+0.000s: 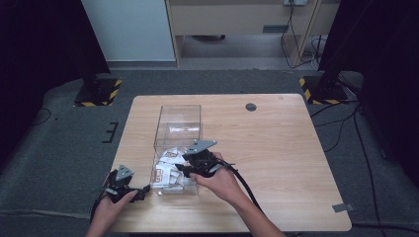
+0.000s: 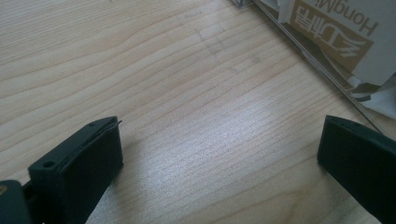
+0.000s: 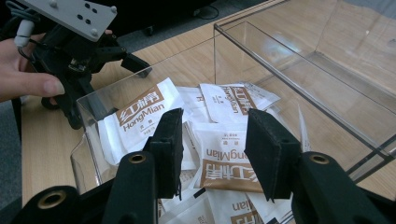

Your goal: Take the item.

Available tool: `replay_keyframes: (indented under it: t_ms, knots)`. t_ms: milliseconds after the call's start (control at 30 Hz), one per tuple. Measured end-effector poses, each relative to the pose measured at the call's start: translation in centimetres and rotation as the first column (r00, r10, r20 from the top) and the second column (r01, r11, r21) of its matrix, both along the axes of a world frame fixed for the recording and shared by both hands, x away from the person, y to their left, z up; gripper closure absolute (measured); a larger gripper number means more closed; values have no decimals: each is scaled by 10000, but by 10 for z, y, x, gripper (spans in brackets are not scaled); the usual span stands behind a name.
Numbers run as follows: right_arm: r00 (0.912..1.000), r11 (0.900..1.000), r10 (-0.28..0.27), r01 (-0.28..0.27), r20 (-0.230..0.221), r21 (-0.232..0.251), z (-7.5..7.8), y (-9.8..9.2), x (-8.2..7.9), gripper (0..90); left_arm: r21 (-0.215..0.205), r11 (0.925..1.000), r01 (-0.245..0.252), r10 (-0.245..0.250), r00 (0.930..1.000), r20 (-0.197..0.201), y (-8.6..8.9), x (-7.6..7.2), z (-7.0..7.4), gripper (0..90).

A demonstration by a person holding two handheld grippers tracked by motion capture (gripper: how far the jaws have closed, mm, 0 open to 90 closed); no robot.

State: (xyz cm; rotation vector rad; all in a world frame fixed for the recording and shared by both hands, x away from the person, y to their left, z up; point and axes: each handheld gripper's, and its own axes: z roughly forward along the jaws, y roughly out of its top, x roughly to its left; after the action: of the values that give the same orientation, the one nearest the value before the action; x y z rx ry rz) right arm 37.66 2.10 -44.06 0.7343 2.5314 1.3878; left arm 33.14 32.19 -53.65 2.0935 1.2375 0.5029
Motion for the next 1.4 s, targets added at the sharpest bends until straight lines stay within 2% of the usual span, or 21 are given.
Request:
replay_keyframes:
  t_ms: [233,267,333,367,400,433,467,567,600,833,1100,1233,1400]
  knots:
    - [9997,9996,-33,40,242,-296,-2,5,-3,567,-4,10000,3,-3,10000,1,0,0,0,0]
    - [9988,9984,-26,54,495,-556,-2,7,-5,568,-2,10000,5,-5,10000,0,0,0,0,0]
    - [9979,9979,-48,89,646,-640,-1,8,-7,571,-2,10000,5,-5,10000,-1,0,0,0,0]
    - [9949,9957,-61,154,1005,-913,0,10,-10,574,-3,10000,5,-5,10000,0,0,0,0,0]
    - [9935,9949,-39,154,1140,-1001,0,11,-10,577,-3,10000,6,-6,10000,0,0,0,0,0]
    - [9935,9949,-39,154,1140,-1001,0,11,-10,577,-3,10000,6,-6,10000,0,0,0,0,0]
    - [9904,9920,-25,199,1385,-1244,1,13,-13,580,-5,10000,4,-4,10000,0,0,0,0,0]
    - [9896,9906,67,131,1434,-1364,1,16,-14,579,-3,10000,7,-7,10000,2,0,0,0,0]
    - [9860,9854,164,121,1658,-1699,0,18,-15,580,-5,10000,7,-7,10000,0,0,0,0,0]
    - [9840,9753,299,97,1755,-2207,-6,22,-15,587,-15,10000,6,-6,10000,1,0,0,0,0]
    - [9836,9681,329,126,1771,-2503,-11,26,-14,580,-1,10000,19,-19,10000,-2,0,0,0,0]
    - [9817,9580,399,154,1864,-2862,-14,29,-13,555,-1,10000,18,-18,10000,-2,0,0,0,0]
    - [9837,9554,391,146,1755,-2948,-17,31,-12,551,3,10000,21,-21,10000,-3,0,0,0,0]
